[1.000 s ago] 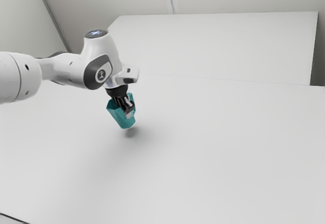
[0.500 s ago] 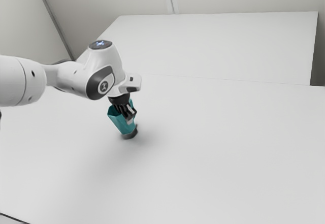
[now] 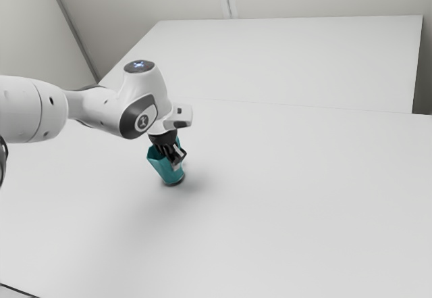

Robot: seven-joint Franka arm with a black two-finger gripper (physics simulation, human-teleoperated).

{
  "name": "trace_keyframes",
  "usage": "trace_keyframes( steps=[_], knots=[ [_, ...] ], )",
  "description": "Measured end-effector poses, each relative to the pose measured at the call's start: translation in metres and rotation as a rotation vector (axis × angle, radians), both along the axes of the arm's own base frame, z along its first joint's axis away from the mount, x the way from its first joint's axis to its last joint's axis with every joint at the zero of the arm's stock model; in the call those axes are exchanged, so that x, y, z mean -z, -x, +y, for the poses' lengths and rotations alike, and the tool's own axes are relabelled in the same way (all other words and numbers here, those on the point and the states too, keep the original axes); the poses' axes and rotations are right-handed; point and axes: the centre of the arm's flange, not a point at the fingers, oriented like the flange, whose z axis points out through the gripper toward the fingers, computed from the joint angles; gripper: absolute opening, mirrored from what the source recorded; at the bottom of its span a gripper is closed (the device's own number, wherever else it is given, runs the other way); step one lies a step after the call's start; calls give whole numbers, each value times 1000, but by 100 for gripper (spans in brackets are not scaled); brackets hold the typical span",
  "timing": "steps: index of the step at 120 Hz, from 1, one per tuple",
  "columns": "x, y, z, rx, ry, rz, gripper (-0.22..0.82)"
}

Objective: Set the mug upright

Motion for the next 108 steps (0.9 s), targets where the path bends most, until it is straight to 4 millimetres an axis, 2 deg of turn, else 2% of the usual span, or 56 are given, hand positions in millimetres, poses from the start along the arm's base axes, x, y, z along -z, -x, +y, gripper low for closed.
trace_keyframes(
  steps=[20, 69, 85, 108],
  knots=[
    [1, 0, 0, -9, 2, 0, -11],
    [-6, 0, 0, -17, 5, -11, 11],
    [-22, 1, 1, -18, 5, -34, 15],
    [-67, 7, 0, -20, 7, -102, 17]
  ],
)
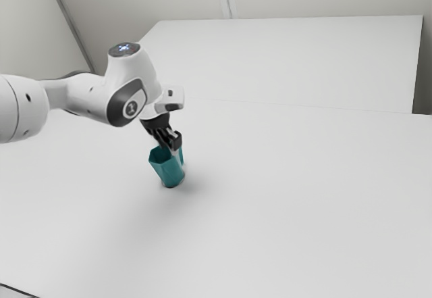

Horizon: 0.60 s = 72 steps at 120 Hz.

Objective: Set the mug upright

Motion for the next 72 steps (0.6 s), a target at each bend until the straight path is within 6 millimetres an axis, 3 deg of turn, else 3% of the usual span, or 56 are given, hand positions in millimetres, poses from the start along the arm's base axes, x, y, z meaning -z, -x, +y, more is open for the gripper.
trace_keyframes(
  steps=[17, 44, 56, 72],
  knots=[
    [-44, -3, -3, -5, 9, -55, 21],
    [-124, -37, -6, -50, 49, -67, 41],
    [-136, -49, 1, -82, 57, -15, 48],
    [-134, -49, 32, -162, 80, 78, 54]
  ],
)
